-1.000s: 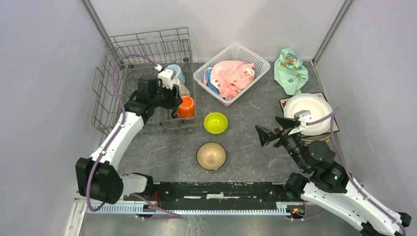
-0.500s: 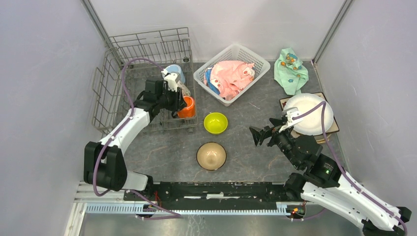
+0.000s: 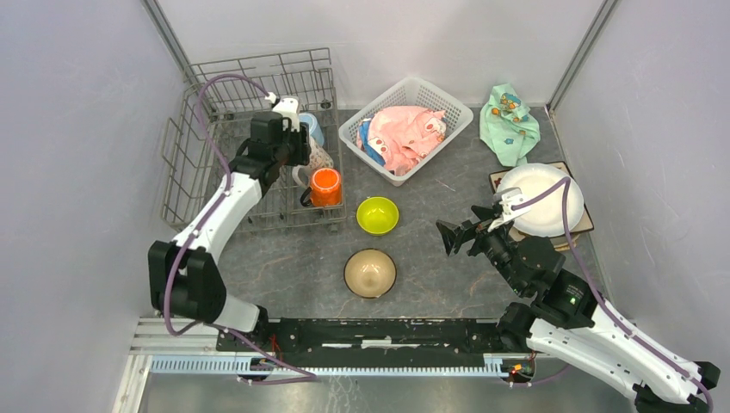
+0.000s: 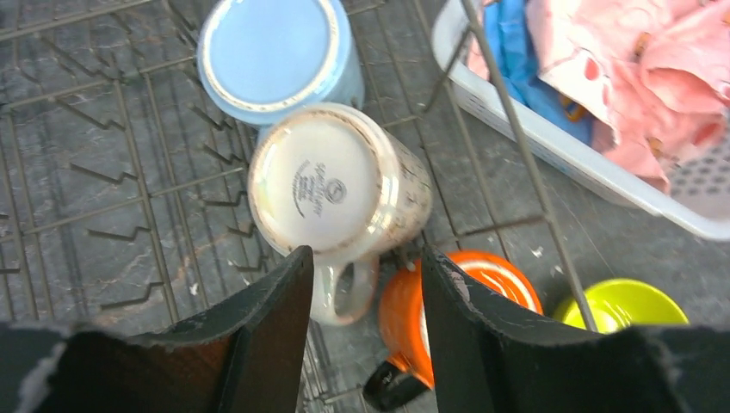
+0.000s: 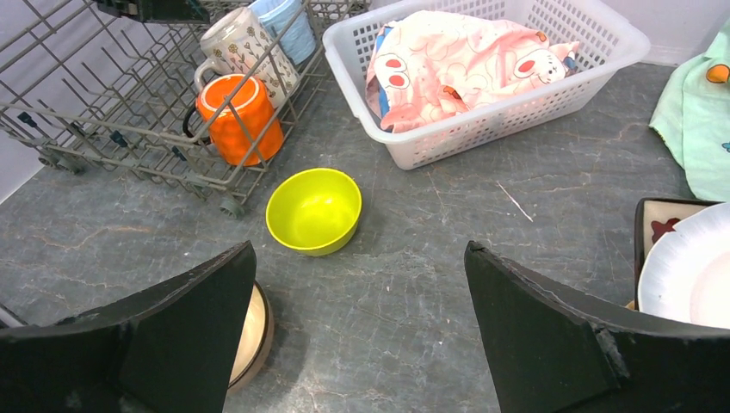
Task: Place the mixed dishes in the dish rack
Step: Adjust the plate in the dish rack.
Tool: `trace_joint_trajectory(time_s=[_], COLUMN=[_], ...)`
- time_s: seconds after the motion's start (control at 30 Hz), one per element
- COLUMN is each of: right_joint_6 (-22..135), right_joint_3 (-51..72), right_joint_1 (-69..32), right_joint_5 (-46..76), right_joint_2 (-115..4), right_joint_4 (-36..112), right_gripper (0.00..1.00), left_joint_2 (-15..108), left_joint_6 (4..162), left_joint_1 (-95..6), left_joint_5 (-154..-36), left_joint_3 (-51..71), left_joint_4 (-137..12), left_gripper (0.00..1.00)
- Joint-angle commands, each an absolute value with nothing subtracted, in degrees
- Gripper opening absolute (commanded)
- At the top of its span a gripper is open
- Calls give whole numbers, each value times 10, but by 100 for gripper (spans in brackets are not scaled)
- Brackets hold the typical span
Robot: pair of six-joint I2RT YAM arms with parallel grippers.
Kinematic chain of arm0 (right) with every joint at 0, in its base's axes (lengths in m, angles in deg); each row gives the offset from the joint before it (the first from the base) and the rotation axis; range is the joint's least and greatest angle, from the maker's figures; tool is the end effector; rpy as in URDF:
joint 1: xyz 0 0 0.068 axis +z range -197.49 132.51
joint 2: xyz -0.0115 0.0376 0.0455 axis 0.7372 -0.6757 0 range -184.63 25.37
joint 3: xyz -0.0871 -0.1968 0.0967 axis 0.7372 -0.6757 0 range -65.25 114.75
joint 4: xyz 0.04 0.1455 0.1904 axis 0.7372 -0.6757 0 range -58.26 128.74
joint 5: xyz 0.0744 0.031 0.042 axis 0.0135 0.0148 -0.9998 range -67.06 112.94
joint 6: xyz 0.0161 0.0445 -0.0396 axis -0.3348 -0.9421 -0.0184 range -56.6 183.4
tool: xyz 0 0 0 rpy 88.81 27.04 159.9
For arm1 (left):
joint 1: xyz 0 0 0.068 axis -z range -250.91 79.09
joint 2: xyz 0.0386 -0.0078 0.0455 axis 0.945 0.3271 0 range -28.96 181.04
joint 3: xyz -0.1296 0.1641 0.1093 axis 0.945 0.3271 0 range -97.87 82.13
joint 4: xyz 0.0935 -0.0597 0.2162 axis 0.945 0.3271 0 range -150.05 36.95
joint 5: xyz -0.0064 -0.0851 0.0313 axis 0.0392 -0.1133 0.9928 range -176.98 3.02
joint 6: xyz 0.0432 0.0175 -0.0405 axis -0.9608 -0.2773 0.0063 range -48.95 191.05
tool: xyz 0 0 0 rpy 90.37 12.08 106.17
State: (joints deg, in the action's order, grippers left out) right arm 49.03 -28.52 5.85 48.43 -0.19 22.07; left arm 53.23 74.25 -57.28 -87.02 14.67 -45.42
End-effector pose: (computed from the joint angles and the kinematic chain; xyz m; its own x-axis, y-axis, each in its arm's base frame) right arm 0.1002 0.1013 0.3023 -0.1717 0.1446 -0.9745 -0.4396 0.8740 0.2072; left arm 0.3183 -0.0771 0.2787 -0.4890 0.0610 -0.8702 0.2091 0.9767 -0.0491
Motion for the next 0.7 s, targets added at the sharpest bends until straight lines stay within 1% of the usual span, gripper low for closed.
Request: trace_joint_trajectory(time_s=[0.0, 0.1, 0.2, 0.3, 0.5, 0.67], right_joint_6=[501, 500, 499, 499, 499, 495], right_joint_3=[-270, -271, -271, -269, -274, -280], right_joint_1=[59, 59, 58, 58, 59, 59], right_joint_5=[479, 477, 473, 470, 476, 472], right_joint_2=[-3, -8, -12, -12, -2, 0], right_joint_4=[256, 260, 261, 258, 257, 258], right_gripper=[98, 98, 98, 98, 98, 98], left_joint_2=[585, 610, 632, 644, 643, 656], left_joint_6=[726, 724, 724, 720, 729, 721], left_joint_1=[-573, -573, -573, -573, -573, -573], left_joint_5=[-827, -861, -867, -933, -1044, -1065], left_joint_3=[99, 86, 85, 85, 108, 122], left_joint_4=[-472, -479, -490, -502, -552, -562], left_gripper=[54, 53, 52, 49, 49, 50])
